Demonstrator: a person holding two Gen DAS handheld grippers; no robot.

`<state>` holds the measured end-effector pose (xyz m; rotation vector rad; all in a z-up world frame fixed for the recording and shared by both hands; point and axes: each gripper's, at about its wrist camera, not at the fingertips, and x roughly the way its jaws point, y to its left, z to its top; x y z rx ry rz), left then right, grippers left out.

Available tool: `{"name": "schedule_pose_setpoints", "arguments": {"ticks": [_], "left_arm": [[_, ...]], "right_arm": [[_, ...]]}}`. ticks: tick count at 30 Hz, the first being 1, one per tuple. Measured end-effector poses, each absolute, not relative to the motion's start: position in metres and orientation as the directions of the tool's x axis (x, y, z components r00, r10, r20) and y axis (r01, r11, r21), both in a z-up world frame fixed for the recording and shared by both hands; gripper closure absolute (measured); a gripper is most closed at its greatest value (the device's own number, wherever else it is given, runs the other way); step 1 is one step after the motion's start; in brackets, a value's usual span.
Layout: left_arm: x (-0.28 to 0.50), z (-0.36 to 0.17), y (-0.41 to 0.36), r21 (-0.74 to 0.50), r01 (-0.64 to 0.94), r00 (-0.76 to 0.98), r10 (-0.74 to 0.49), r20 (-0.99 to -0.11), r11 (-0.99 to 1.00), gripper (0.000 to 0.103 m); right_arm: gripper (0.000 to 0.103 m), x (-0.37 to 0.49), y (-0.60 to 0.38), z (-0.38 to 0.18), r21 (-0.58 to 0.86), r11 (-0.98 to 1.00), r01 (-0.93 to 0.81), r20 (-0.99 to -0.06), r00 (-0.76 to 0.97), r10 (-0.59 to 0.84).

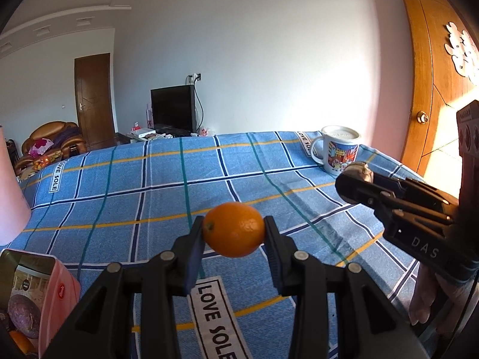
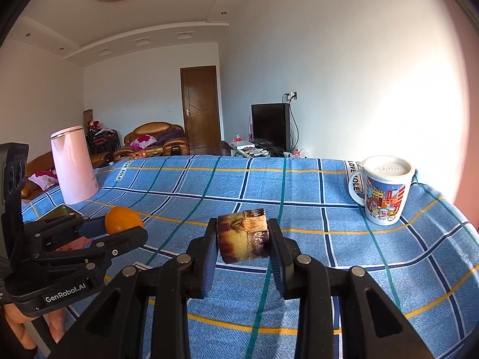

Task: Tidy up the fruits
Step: 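Carry the small orange and the brown item back over the tin box, then open both tools to drop the small orange and brown item into the box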

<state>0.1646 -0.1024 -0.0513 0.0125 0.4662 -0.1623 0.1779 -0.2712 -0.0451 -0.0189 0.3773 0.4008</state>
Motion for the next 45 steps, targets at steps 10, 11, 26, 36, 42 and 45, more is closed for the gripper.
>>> {"name": "schedule_pose_setpoints", "arguments": {"ticks": [10, 11, 26, 36, 42, 45], "left_arm": [[0.152, -0.051, -0.092, -0.034, 0.156, 0.890, -0.155, -0.429, 0.987, 0.063], [0.150, -0.051, -0.090, -0.036, 0.157, 0.889, -0.158, -0.430, 0.987, 0.063], [0.112, -0.046, -0.047, -0.069, 0.121, 0.902, -0.139, -0.409, 0.990, 0.063], [0.085, -0.043, -0.003, -0.079, 0.047, 0.915, -0.074, -0.396, 0.996, 0.063], [0.069, -0.043, 0.028, -0.094, -0.018, 0.918, -0.020, -0.395, 0.995, 0.063], [0.061, -0.043, 0.042, -0.103, -0.048, 0.919, 0.003, -0.393, 0.994, 0.063]], "right_arm": [[0.070, 0.155, -0.263, -0.042, 0.036, 0.918, -0.395, -0.337, 0.860, 0.384], [0.070, 0.154, -0.263, -0.042, 0.038, 0.917, -0.397, -0.336, 0.859, 0.385], [0.070, 0.125, -0.218, -0.035, 0.076, 0.861, -0.503, -0.326, 0.804, 0.498], [0.070, 0.113, -0.167, -0.026, 0.069, 0.797, -0.600, -0.321, 0.743, 0.587], [0.070, 0.103, -0.131, -0.021, 0.048, 0.748, -0.662, -0.326, 0.698, 0.638], [0.070, 0.100, -0.115, -0.018, 0.037, 0.727, -0.686, -0.329, 0.679, 0.657]]}}
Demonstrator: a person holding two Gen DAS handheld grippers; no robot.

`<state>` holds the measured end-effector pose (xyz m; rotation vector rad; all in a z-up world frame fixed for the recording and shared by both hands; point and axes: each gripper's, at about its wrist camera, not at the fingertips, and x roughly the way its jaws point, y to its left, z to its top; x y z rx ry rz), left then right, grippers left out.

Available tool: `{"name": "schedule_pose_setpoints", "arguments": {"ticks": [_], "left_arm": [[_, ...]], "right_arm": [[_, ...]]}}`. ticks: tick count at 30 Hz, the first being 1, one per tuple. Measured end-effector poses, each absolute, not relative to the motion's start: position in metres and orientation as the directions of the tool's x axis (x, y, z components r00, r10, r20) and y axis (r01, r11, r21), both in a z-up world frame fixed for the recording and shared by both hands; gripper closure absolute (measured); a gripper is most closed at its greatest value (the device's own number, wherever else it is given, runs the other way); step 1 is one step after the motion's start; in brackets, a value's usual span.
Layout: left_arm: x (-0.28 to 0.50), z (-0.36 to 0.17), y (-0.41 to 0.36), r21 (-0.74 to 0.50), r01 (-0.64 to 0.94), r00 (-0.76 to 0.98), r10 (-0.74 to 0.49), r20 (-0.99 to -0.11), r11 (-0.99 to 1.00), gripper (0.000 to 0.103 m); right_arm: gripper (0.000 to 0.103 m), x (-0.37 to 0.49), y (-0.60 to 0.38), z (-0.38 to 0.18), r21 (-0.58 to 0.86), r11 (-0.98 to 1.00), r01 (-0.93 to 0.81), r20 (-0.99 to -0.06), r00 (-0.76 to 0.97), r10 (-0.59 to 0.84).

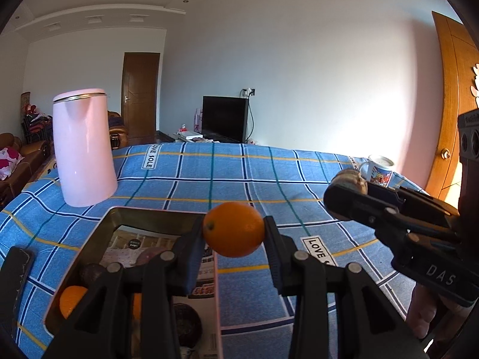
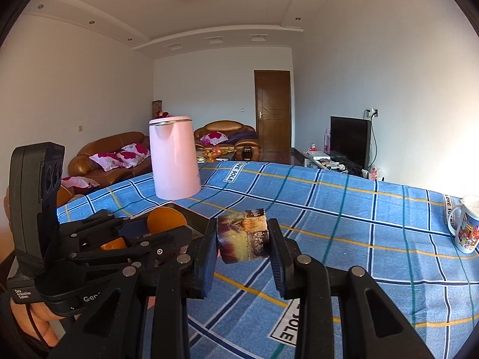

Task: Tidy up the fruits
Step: 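Open both tools to drop the small orange and brown item into the box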

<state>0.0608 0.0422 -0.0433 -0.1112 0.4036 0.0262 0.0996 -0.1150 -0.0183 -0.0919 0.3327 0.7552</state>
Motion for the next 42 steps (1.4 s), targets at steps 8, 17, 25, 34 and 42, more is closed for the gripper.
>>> {"name": "schedule_pose_setpoints", "arguments": {"ticks": [8, 17, 25, 34, 42], "left_arm": [[0.044, -0.046, 0.075, -0.112, -0.114, 0.914, 0.060, -0.401, 0.987, 0.063], [0.032, -0.052, 0.107, -0.132, -0.173, 0.903, 0.104, -0.417, 0.976, 0.063], [0.028, -0.067, 0.133, -0.152, -0.207, 0.880, 0.116, -0.461, 0.967, 0.063], [0.020, -0.074, 0.141, -0.168, -0.205, 0.877, 0.105, -0.468, 0.964, 0.057], [-0.001, -0.051, 0.135, -0.164, -0.196, 0.911, 0.118, -0.394, 0.967, 0.037]], "right_arm": [[0.070, 0.094, -0.074, -0.017, 0.013, 0.672, -0.740, -0.348, 0.627, 0.697], [0.070, 0.084, -0.030, -0.025, -0.017, 0.611, -0.791, -0.383, 0.570, 0.727], [0.070, 0.084, 0.002, -0.047, -0.008, 0.575, -0.818, -0.470, 0.511, 0.720], [0.062, 0.088, 0.027, -0.073, 0.025, 0.523, -0.852, -0.598, 0.407, 0.691], [0.043, 0.078, 0.012, -0.068, 0.031, 0.531, -0.847, -0.567, 0.423, 0.707]]}}
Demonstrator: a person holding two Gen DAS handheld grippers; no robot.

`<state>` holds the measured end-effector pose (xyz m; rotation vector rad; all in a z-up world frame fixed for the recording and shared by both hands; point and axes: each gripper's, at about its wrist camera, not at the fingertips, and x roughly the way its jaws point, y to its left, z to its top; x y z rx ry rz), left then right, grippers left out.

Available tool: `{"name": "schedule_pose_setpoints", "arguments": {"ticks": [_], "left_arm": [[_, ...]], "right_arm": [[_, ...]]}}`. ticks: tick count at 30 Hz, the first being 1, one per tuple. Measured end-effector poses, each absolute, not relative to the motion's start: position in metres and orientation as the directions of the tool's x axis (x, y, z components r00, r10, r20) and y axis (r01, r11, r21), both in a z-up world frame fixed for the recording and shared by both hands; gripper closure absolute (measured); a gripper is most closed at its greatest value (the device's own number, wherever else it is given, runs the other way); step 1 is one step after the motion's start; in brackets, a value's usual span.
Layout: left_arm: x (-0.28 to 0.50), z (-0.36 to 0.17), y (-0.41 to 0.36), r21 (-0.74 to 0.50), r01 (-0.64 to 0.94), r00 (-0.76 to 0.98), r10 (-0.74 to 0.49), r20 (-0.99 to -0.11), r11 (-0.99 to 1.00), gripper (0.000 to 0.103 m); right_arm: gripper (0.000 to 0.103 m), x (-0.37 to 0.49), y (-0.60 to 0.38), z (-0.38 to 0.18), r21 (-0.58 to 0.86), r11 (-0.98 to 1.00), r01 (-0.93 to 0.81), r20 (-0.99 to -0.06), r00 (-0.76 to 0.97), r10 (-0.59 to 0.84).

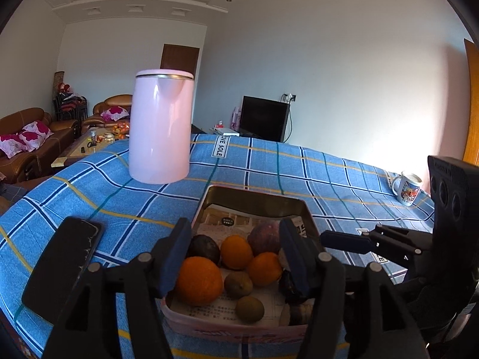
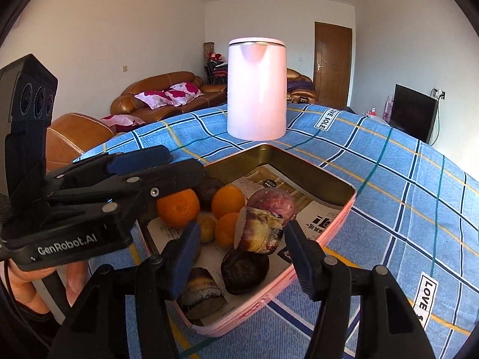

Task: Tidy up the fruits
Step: 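Open both tools to drop the small orange and brown item into the box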

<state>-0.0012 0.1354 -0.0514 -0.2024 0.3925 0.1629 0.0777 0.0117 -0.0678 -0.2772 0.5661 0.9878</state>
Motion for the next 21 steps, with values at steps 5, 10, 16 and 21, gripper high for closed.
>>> {"name": "schedule_pose_setpoints", "arguments": {"ticks": [5, 10, 16, 21], "left_arm": [[-0.011, -0.040, 0.131, -0.161, -0.185, 0.927, 0.118, -0.355, 0.970, 0.034], [-0.013, -0.036, 0.127, -0.150, -0.181, 0.930, 0.120, -0.347, 0.972, 0.029], [-0.014, -0.035, 0.122, -0.142, -0.176, 0.930, 0.117, -0.349, 0.974, 0.028], [-0.015, -0.033, 0.117, -0.133, -0.173, 0.932, 0.118, -0.344, 0.976, 0.025]], "right_arm": [[0.042, 0.073, -0.009, -0.059, 0.029, 0.563, -0.826, -0.540, 0.462, 0.704], [0.041, 0.069, -0.027, -0.052, 0.043, 0.588, -0.808, -0.515, 0.486, 0.706], [0.041, 0.065, -0.043, -0.048, 0.068, 0.608, -0.791, -0.494, 0.503, 0.710], [0.041, 0.064, -0.054, -0.043, 0.087, 0.618, -0.782, -0.470, 0.515, 0.717]]}}
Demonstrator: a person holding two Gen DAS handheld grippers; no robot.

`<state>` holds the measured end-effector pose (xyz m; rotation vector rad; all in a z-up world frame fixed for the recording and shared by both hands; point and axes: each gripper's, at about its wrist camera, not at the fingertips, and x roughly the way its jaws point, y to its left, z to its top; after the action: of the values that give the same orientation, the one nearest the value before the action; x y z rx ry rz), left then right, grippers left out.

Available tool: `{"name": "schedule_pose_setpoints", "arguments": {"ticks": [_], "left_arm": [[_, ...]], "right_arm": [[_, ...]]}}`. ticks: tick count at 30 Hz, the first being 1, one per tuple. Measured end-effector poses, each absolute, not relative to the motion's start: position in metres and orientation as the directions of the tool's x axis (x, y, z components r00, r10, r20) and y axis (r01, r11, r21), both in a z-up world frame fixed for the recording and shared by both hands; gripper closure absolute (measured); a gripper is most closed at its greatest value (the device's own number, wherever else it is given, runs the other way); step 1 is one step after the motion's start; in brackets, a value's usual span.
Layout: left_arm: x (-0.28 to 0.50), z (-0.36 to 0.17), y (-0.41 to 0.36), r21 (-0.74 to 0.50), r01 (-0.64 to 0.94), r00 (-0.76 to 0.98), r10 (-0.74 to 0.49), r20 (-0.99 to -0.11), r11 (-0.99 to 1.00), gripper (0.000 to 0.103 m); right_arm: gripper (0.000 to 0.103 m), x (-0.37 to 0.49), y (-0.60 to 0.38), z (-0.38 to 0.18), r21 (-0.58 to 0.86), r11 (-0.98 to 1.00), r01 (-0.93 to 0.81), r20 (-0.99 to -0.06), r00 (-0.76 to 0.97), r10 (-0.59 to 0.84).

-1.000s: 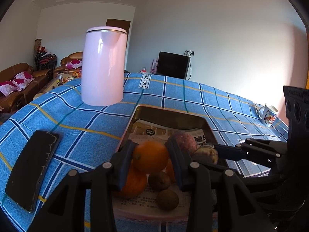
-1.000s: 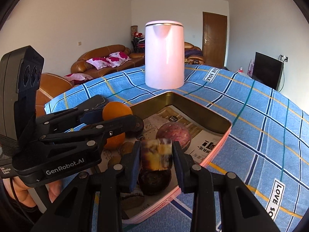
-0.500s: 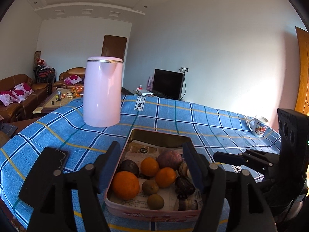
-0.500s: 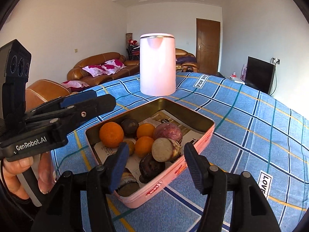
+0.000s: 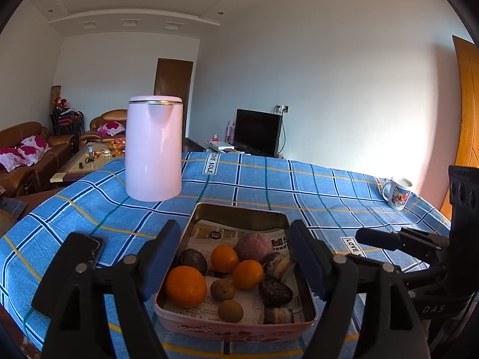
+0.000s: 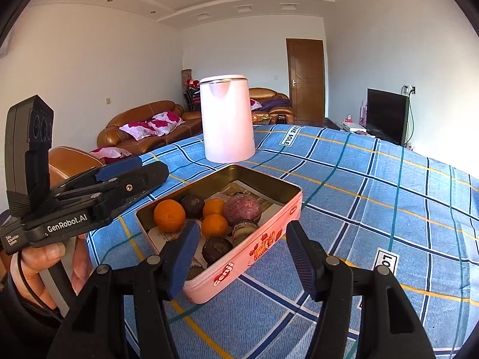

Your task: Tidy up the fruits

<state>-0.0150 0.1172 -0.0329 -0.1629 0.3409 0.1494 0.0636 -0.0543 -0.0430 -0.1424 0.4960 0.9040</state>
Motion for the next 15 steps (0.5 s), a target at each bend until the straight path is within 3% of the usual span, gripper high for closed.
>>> {"name": "schedule_pose_setpoints", "arguments": {"ticks": [9, 15], "left_arm": [[-0.013, -0.034, 0.113, -0.122, -0.167, 0.929, 0.115, -0.352, 0.978, 0.025], [-0.013, -0.036, 0.111, -0.117, -0.165, 0.928, 0.114, -0.355, 0.979, 0.019]], "right_arm": [[0.041, 0.061, -0.066, -0.042, 0.103, 0.628, -0.772, -0.450, 0.527, 0.721], [0.041, 0.060, -0.073, -0.042, 0.109, 0.635, -0.765, -0.445, 0.533, 0.720]]}}
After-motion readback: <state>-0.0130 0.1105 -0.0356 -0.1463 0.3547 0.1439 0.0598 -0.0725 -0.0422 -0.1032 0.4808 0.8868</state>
